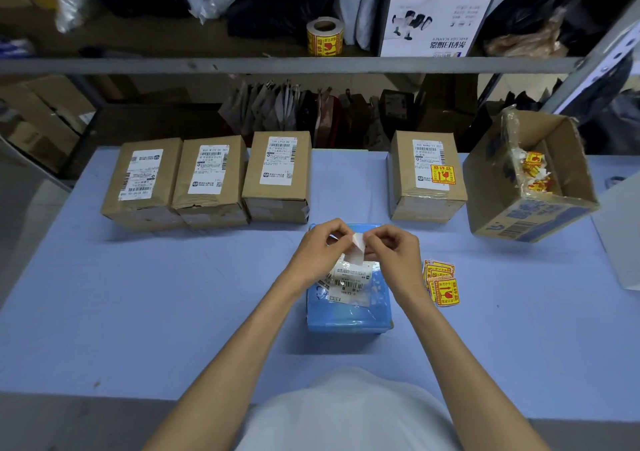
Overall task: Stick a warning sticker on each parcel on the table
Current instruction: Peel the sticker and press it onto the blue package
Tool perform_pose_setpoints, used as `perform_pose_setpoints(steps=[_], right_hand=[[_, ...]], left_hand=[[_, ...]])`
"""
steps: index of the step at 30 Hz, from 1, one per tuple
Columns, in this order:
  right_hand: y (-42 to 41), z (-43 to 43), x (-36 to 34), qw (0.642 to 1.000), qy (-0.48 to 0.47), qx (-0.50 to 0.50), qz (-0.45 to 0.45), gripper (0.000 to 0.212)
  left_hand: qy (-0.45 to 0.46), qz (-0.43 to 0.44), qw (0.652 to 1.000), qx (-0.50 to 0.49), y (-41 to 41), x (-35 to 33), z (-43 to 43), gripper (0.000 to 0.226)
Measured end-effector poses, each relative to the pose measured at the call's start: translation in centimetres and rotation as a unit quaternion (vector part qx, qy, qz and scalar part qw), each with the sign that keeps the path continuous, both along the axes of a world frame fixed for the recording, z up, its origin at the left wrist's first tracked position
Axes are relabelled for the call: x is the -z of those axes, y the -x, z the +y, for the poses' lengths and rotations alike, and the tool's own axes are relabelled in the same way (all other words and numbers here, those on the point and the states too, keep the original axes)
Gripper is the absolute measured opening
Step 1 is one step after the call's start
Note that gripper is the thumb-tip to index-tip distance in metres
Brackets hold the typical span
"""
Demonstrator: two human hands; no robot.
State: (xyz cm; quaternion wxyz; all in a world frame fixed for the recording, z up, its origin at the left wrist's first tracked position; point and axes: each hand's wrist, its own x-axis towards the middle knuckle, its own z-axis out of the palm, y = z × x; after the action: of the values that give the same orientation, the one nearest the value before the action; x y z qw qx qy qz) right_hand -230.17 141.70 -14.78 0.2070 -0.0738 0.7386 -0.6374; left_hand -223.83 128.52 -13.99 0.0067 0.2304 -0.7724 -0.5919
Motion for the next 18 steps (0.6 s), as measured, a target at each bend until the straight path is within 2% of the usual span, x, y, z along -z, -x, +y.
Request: perform_pose_setpoints(steps=[4,8,12,16,18], right_hand=[[-0.1,-0.2,-0.3,1.0,-0.004,-0.009,-0.002,0.009],[-0.2,-0.4,0.0,1.0,-0.014,-0.011,0.004,0.01],[-0.2,-0.3,0.1,1.0,-0.019,-0.016,0.008,0.01],[-0.4,-0.4,0.1,1.0,-0.009,-0.019,-0.004,0.011],[-0.5,-0.6,0.0,1.0,-0.003,-0.021,-0.004,0.011]], left_hand=[[-0.019,-0.012,0.999,-0.03,0.2,0.4,0.5,0.017],[-0.017,0.013,1.0,-0.022,0.2,0.8,0.7,0.027],[-0.011,0.018,1.0,-0.011,0.1,1.3,0.2,0.023],[-0.068,0.023,0.997,-0.014,0.0,1.2,0.3,0.037],[-0.074,0.022,0.997,-0.017,0.0,1.2,0.4,0.035]])
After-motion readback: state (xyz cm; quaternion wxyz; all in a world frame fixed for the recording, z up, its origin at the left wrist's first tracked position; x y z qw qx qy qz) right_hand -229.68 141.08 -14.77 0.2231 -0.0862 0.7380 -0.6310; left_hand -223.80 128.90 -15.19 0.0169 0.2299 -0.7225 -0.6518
